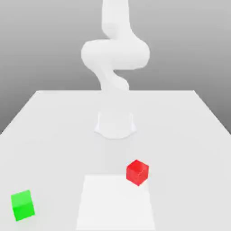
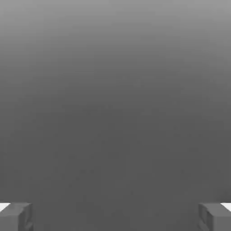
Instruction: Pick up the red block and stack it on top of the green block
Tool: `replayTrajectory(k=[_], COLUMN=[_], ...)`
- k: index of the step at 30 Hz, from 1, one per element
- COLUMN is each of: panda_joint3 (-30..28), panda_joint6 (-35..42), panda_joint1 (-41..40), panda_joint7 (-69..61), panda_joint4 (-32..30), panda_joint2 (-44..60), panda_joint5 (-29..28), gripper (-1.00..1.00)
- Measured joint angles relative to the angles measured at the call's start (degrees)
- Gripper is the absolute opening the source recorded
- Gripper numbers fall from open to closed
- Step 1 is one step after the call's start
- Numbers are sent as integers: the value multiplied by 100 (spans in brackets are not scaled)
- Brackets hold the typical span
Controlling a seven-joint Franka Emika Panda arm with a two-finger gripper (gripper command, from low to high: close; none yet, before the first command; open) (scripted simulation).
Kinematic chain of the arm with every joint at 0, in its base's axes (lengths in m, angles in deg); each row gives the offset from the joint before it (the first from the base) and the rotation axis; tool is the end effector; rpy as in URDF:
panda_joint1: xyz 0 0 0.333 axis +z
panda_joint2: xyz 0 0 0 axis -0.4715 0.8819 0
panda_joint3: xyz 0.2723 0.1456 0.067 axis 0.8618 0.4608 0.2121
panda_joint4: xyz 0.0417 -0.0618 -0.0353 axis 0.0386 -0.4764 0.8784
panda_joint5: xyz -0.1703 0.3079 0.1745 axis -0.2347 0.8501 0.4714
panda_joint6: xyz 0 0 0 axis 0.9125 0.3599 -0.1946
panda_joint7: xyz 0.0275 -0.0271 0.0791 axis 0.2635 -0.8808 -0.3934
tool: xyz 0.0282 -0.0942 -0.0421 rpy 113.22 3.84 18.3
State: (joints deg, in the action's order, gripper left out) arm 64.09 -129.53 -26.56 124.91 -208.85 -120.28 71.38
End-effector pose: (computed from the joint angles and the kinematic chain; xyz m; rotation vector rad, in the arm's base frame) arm 0.3718 0.0106 0.6611 -2.5478 0.9522 -0.9594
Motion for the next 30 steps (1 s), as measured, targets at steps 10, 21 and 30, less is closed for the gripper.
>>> replayTrajectory(k=[10,21,30], panda_joint3=[-155,-191,-41], panda_joint6=[-1352,-3676,-4263], panda_joint1=[721,1273,1134], panda_joint7=[-1541,-3313,-3373], panda_joint4=[-1868,-3248,-3172], panda_joint2=[1617,4548,5242], panda_joint5=[-199,93,142], gripper=[0,0,-100])
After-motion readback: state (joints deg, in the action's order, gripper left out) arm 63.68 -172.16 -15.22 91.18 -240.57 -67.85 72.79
